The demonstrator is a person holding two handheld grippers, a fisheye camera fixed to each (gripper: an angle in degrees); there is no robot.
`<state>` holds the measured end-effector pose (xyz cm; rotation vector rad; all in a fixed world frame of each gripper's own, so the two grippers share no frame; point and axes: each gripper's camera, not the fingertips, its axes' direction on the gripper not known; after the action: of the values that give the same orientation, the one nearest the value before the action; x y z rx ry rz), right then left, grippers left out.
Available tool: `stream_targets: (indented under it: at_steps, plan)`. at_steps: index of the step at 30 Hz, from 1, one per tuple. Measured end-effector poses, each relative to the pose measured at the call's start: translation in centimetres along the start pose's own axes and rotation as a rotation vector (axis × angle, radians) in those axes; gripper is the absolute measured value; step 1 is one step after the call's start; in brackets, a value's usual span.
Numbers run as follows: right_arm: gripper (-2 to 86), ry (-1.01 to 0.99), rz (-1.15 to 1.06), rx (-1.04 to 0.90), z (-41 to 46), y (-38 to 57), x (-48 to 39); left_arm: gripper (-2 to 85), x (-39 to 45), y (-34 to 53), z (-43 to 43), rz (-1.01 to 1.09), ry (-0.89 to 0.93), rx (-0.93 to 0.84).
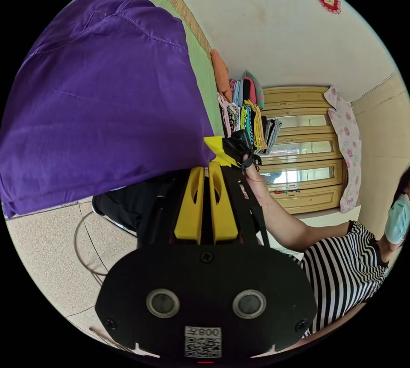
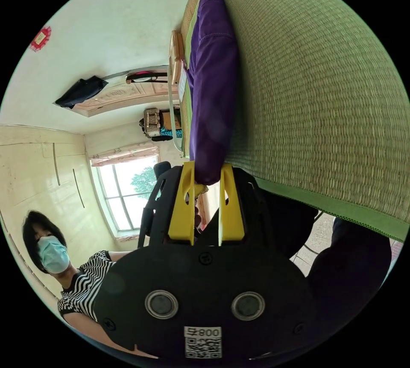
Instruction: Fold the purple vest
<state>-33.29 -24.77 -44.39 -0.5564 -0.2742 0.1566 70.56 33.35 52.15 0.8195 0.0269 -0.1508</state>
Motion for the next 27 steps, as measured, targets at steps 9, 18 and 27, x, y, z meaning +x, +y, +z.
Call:
stream_targets:
  at_steps: [9, 18, 27]
  plan:
    - [7.7, -0.006, -0.002, 0.001, 0.3, 1.4, 1.0, 6.0, -5.4, 5.5, -2.8, -0.129, 0.11, 0.123]
    - [7.6, -0.03, 0.001, 0.005, 0.9, 2.8, 1.8, 12.4, -15.2, 14.9, -5.6, -0.48, 0.507, 0.667]
    - [7.5, -0.026, -0.002, 0.016, 1.2, 4.5, 2.7, 14.2, -16.8, 14.8, -4.8, -0.456, 0.512, 0.672]
